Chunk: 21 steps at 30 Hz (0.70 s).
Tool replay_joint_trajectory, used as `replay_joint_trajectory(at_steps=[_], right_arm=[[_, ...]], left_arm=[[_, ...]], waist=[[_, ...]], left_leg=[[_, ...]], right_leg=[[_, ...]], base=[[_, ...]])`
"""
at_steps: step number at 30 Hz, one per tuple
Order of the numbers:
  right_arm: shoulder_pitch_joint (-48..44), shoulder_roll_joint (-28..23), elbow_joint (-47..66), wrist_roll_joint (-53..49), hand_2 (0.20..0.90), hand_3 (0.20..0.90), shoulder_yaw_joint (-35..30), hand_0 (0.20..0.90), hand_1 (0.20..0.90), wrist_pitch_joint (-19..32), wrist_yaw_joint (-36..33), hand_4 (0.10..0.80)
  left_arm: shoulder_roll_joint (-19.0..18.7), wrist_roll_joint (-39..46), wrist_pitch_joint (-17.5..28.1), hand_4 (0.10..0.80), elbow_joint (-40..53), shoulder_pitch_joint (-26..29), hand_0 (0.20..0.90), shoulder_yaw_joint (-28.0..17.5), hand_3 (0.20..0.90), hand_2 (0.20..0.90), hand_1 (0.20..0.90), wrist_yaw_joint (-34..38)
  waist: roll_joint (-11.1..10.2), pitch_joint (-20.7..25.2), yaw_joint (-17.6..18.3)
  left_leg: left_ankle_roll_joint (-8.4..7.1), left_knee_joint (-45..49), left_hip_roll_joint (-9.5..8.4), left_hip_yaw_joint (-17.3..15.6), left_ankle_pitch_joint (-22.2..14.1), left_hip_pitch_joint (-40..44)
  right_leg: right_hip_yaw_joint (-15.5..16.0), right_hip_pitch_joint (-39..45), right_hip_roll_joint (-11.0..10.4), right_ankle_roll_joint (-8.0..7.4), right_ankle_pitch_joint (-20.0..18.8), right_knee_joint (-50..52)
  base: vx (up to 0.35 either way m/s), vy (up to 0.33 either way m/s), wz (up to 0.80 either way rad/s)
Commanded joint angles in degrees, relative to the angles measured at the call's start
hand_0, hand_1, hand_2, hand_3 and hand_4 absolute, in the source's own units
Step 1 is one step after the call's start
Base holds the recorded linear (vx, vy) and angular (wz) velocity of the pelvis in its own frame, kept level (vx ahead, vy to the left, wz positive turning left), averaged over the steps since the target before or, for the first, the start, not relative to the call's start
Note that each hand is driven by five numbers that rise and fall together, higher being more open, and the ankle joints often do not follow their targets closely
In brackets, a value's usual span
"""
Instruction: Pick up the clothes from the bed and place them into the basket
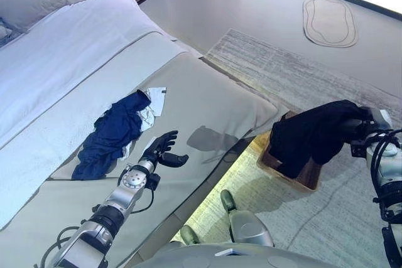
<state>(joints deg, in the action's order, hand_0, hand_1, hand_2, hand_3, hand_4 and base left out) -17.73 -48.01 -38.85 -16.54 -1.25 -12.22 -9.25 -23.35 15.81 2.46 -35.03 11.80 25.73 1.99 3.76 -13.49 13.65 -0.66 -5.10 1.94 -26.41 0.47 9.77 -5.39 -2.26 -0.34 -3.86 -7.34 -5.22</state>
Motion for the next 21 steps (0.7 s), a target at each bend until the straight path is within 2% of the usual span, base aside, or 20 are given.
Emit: replay_joint_trajectory(at_steps=[1, 14, 21], right_arm=[[-6.0, -2.7, -1.9, 2.8, 0.900, 0.900, -0.5, 0.900, 0.900, 3.6, -4.3, 0.800], [-3.8, -3.0, -2.8, 3.3, 0.900, 0.900, -2.9, 0.900, 0.900, 2.2, -7.6, 0.800], [-4.6, -3.5, -2.6, 4.6, 0.900, 0.900, -2.3, 0.900, 0.900, 4.3, -6.2, 0.800]], left_arm=[[-1.6, -0.1, 3.4, 0.800, 1.4, 2.0, 0.900, 0.8, 0.900, 0.900, 0.900, 0.6], [-1.4, -0.4, 3.5, 0.800, 1.6, 1.9, 0.900, 0.9, 0.900, 0.900, 0.900, 0.7], [-1.3, 0.3, 3.2, 0.800, 1.9, 2.0, 0.900, 1.1, 0.900, 0.900, 0.900, 1.3]], waist=[[-1.9, 5.1, -0.3], [-1.9, 5.4, 0.2], [-1.4, 5.3, 0.0]], left_leg=[[-0.67, 5.3, 1.71, 4.1, -7.3, -0.6], [-0.72, 5.0, 1.94, 3.6, -7.2, -0.4], [-0.70, 4.9, 1.54, 4.4, -7.1, -0.5]], right_leg=[[4.5, 0.3, -2.3, -2.12, 1.3, 0.9], [3.8, 0.3, -1.7, -2.00, 1.3, 0.7], [3.6, 0.4, -1.7, -1.99, 1.4, 0.8]], base=[[0.000, 0.000, 0.00], [0.000, 0.000, 0.00], [0.000, 0.010, 0.00]])
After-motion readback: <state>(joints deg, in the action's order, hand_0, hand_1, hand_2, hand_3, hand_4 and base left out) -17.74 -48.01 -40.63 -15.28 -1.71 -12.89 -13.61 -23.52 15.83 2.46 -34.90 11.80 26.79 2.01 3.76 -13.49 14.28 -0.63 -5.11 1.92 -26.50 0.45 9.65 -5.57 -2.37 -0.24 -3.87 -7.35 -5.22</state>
